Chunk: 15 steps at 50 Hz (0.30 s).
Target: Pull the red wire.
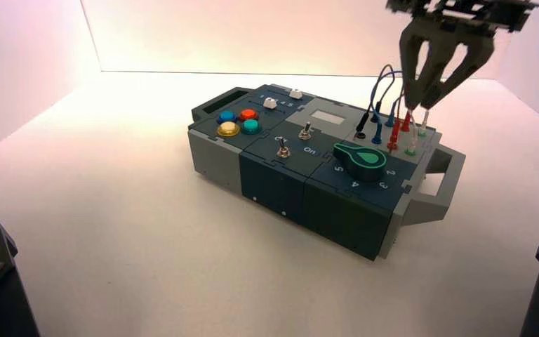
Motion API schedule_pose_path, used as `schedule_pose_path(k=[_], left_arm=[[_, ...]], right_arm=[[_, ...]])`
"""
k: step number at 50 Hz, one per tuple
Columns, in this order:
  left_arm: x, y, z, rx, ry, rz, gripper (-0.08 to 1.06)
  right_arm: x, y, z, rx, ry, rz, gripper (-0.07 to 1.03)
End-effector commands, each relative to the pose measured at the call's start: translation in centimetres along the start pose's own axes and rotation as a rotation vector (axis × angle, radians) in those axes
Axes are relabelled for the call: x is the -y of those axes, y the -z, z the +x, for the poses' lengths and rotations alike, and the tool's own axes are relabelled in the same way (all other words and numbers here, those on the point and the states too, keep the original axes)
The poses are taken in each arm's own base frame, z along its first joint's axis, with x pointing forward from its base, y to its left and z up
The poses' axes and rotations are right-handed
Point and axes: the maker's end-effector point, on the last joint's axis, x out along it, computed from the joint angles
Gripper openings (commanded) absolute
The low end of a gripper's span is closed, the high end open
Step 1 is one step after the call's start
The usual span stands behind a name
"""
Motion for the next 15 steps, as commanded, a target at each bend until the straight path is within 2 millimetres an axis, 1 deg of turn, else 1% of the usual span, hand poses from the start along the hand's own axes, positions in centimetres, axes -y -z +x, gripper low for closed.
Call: schedule_pose_path(k=[1, 8, 15], left_arm=[[0.3, -1.4, -0.6, 0.039, 0.007, 0.010, -0.03], [0.4, -2.0, -1.3, 0.068, 0.012, 0.013, -0.03], [0.4, -2.1, -1.4, 0.066, 0.013, 0.013, -0.03]], right_arm=[[-0.3, 0.9, -1.0, 0.019, -0.007, -0.022, 0.34], [-0.1, 2.7, -0.6, -0.001, -0.009, -0.021, 0.34], [-0.2, 3.4, -1.1, 0.019, -0.012, -0.024, 0.34]])
